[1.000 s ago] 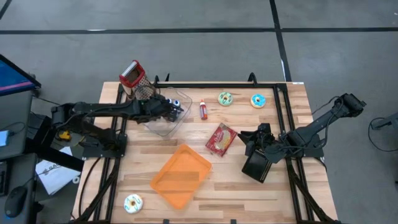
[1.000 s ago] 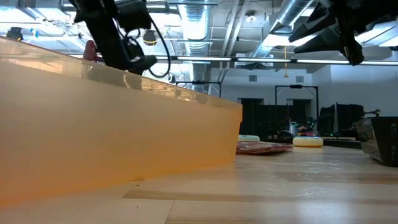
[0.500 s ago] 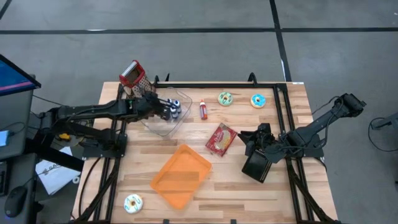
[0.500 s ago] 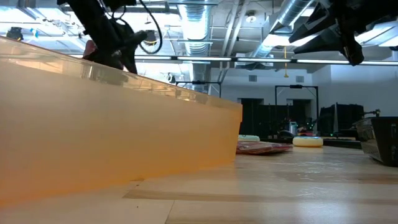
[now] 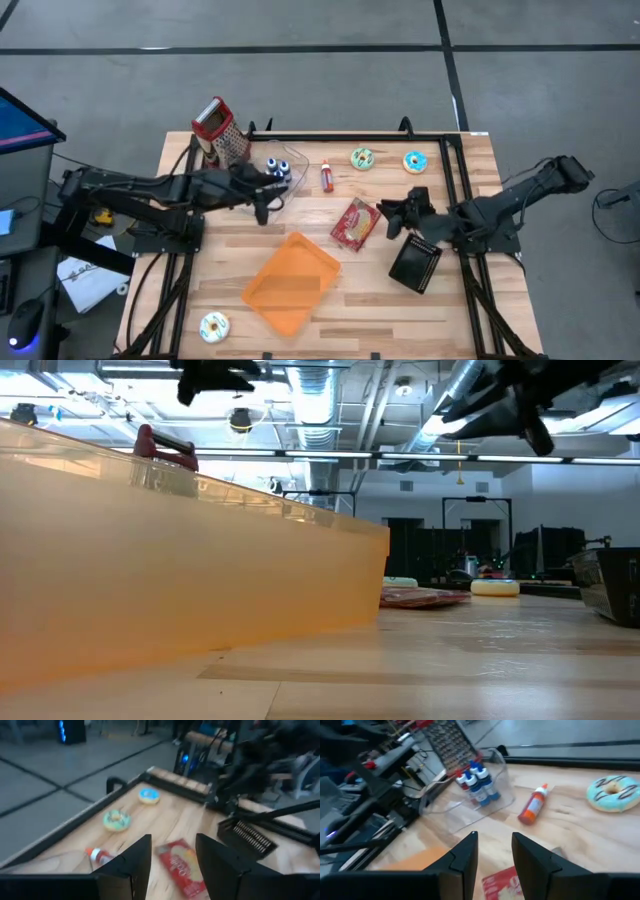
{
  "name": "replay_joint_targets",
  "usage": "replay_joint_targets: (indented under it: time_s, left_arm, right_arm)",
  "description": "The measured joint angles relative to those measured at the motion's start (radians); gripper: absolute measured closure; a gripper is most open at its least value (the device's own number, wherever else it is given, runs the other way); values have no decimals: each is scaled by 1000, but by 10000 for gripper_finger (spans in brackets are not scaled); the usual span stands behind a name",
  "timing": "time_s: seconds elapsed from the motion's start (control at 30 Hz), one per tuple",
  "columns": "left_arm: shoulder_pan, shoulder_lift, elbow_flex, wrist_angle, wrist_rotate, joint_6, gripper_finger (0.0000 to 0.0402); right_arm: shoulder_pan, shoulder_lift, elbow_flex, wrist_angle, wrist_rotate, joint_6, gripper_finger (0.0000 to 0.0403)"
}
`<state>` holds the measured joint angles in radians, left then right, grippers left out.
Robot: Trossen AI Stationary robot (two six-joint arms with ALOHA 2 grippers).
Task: Pick & Place Food Item
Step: Put the orange food coloring bottle into the transparent bin
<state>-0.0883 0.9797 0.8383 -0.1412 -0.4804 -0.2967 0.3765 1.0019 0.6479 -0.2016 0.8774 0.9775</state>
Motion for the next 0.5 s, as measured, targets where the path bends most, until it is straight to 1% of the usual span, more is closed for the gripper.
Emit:
replay_joint_targets:
  time_s: [0.07, 0.2, 0.3, 0.37, 0.4, 0.5]
  left_arm:
    - [-32, 1, 1, 58, -42, 11, 253]
    - [-89, 2, 0, 109, -125, 13, 253]
    - [-124, 3, 0, 150, -181, 55, 253]
    - [-143, 2, 0, 196, -223, 93, 253]
    - [-150, 2, 0, 217, -238, 115, 253]
    - [-158, 2, 0, 261, -266, 160, 253]
  right_arm:
    - [-81, 0, 3, 0, -78, -10, 292]
    - [-281, 19, 3, -29, -303, -2, 292]
    - [-433, 66, 2, -33, -487, -20, 292]
    - [-515, 115, 2, -31, -588, -42, 292]
    - [-551, 139, 2, -28, -632, -56, 292]
    - [-625, 217, 16, 10, -713, -106, 292]
